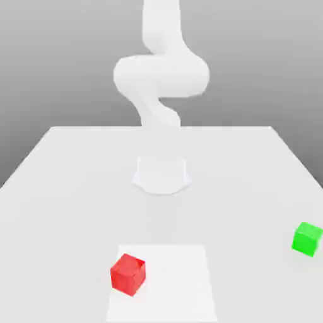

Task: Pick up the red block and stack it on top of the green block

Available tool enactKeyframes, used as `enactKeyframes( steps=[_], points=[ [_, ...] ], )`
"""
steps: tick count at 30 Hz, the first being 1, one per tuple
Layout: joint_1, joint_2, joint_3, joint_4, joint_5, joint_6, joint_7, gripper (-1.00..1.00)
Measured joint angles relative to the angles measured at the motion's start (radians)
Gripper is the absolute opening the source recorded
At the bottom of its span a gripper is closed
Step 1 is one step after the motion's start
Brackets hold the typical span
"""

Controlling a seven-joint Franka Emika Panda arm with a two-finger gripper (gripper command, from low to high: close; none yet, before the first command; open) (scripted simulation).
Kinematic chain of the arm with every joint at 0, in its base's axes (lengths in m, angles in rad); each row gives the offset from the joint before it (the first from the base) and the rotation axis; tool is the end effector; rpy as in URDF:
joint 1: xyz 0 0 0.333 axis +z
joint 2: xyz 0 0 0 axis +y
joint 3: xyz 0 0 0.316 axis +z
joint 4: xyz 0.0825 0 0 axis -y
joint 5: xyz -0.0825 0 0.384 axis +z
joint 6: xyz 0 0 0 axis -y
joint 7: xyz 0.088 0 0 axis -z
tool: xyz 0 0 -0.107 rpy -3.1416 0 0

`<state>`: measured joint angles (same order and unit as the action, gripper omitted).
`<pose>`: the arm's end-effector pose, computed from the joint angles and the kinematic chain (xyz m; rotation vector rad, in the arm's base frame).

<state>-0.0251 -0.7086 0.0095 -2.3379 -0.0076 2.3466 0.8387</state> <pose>0.3818 -0.0049 0.6637 -2.4721 1.1203 -0.9403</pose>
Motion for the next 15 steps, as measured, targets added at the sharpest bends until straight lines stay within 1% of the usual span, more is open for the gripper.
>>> enactKeyframes(
  steps=[8,15],
  points=[
    [-0.072,0.297,0.018,-0.123,-0.026,0.151,0.126,0.00],
    [-0.116,0.551,0.012,-0.228,-0.035,0.280,0.226,0.00]
  ],
)
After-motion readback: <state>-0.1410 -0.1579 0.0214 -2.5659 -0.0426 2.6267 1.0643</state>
